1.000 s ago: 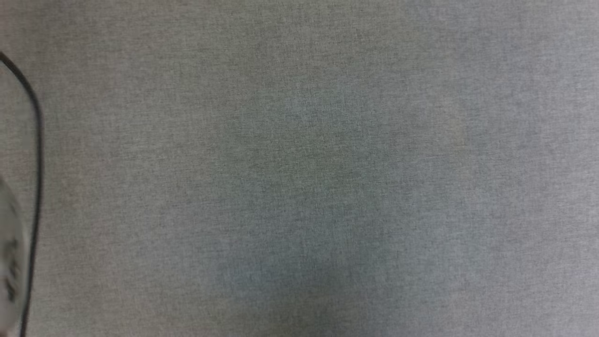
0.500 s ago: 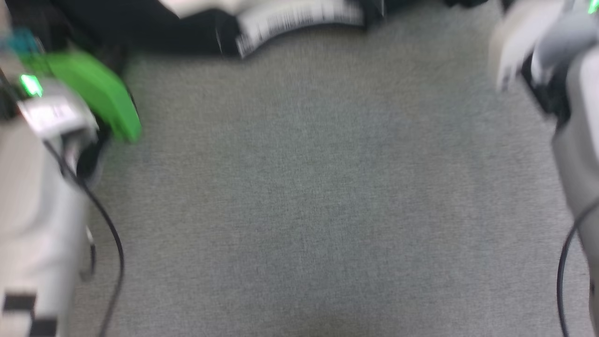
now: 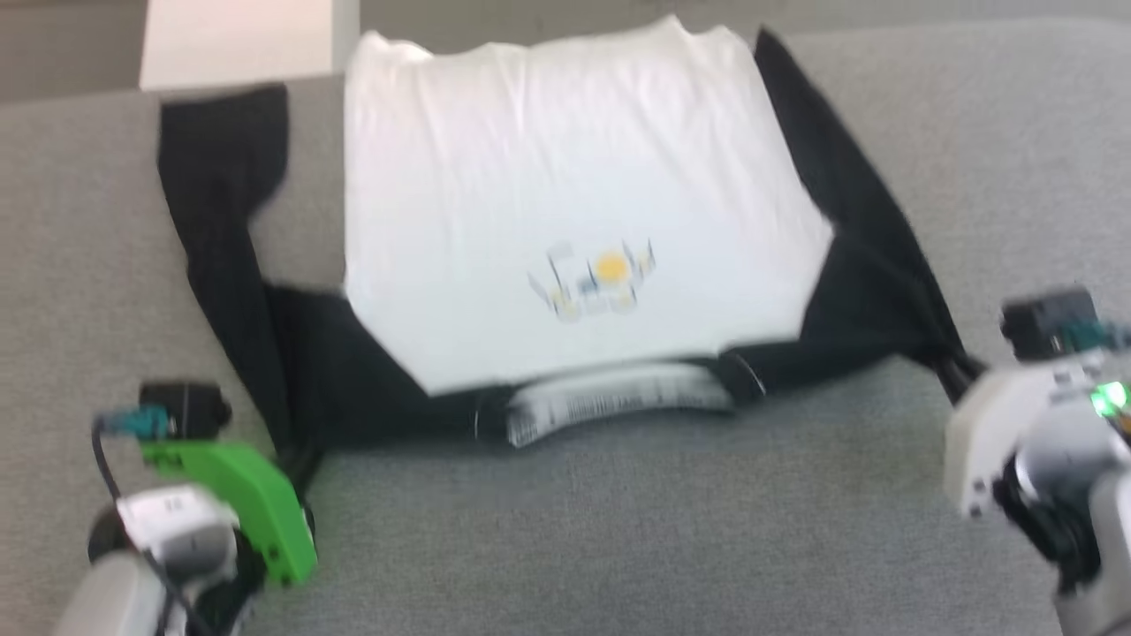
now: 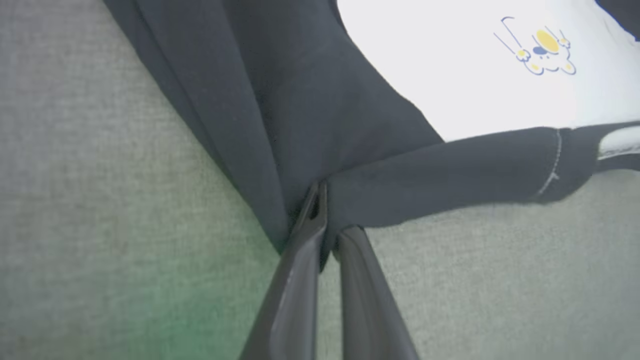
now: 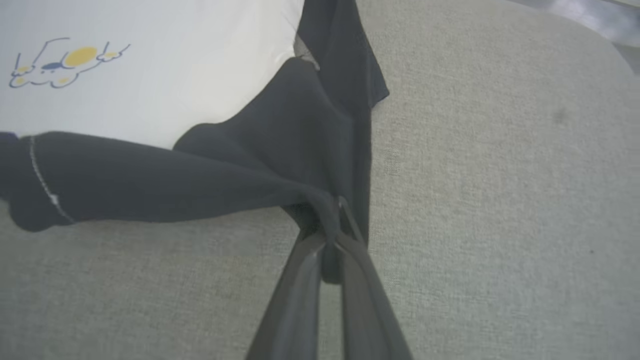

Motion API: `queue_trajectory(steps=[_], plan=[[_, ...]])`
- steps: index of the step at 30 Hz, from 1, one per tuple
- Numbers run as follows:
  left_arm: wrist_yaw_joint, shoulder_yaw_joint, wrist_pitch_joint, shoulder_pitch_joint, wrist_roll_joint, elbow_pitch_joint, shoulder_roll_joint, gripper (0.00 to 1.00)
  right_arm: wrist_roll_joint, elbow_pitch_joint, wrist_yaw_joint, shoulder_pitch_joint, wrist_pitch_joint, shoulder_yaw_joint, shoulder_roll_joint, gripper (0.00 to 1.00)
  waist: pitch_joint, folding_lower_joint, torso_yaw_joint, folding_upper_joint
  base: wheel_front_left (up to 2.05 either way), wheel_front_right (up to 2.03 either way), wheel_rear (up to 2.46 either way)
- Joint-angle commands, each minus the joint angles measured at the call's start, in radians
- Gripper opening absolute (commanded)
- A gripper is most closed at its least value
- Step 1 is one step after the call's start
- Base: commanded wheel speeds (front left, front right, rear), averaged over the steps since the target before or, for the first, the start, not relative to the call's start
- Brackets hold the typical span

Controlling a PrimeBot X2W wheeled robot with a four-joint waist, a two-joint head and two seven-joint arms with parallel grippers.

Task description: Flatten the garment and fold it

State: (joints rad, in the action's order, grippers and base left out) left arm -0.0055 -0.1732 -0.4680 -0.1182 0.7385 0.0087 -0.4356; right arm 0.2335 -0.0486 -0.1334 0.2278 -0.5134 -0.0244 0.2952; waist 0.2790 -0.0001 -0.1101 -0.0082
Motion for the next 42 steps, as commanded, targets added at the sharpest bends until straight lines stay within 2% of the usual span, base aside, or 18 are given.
queue_trajectory(steps=[1, 7, 15, 23, 33, 34, 35, 36, 37, 42], plan=[[0.028, 0.017, -0.011, 0.058, 0.020, -0.019, -0.010, 0.00, -0.020, 0.036, 0.003, -0.052, -0.018, 0.049, -0.013, 0.00, -0.064, 0.0001, 0.008, 0.0079, 0.00, 0.00, 0.00], [0.087, 0.027, -0.045, 0.232, 0.063, -0.132, 0.007, 0.00, -0.061, 0.167, 0.003, -0.226, -0.067, 0.176, -0.141, 0.00, -0.097, 0.0001, 0.016, 0.0079, 0.00, 0.00, 0.00], [0.142, 0.028, -0.090, 0.407, 0.095, -0.186, 0.008, 0.00, -0.080, 0.190, 0.003, -0.375, -0.164, 0.240, -0.221, 0.00, -0.124, 0.0001, 0.017, 0.0079, 0.00, 0.00, 0.00], [0.157, -0.004, -0.104, 0.449, 0.072, -0.168, 0.004, 0.00, -0.077, 0.172, 0.003, -0.452, -0.254, 0.269, -0.243, 0.00, -0.132, 0.0001, 0.035, 0.0079, 0.00, 0.00, 0.00], [0.143, -0.055, -0.118, 0.423, 0.066, -0.124, 0.027, 0.00, -0.044, 0.071, 0.003, -0.432, -0.216, 0.214, -0.245, 0.00, -0.134, 0.0001, 0.038, 0.0079, 0.00, 0.00, 0.00], [0.142, -0.054, -0.108, 0.421, 0.062, -0.122, 0.029, 0.13, -0.043, 0.069, 0.003, -0.429, -0.208, 0.212, -0.245, 0.00, -0.135, 0.0001, 0.038, 0.0079, 0.00, 0.00, 0.00], [0.141, -0.053, -0.094, 0.419, 0.060, -0.118, 0.034, 0.64, -0.042, 0.069, 0.003, -0.428, -0.196, 0.206, -0.245, 0.41, -0.136, 0.0001, 0.040, 0.0079, 0.00, 0.00, 0.00], [0.136, -0.054, -0.087, 0.418, 0.061, -0.115, 0.037, 1.00, -0.038, 0.067, 0.003, -0.428, -0.191, 0.205, -0.245, 0.55, -0.138, 0.0001, 0.041, 0.0079, 0.00, 0.00, 0.00], [0.127, -0.054, -0.077, 0.417, 0.064, -0.111, 0.041, 1.00, -0.032, 0.068, 0.003, -0.430, -0.185, 0.206, -0.245, 1.00, -0.142, 0.0001, 0.043, 0.0079, 0.00, 0.00, 0.00], [0.083, -0.035, -0.009, 0.396, 0.100, -0.113, 0.078, 1.00, -0.001, 0.129, 0.003, -0.446, -0.138, 0.228, -0.245, 1.00, -0.160, 0.0001, 0.052, 0.0079, 0.00, 0.00, 0.00]])
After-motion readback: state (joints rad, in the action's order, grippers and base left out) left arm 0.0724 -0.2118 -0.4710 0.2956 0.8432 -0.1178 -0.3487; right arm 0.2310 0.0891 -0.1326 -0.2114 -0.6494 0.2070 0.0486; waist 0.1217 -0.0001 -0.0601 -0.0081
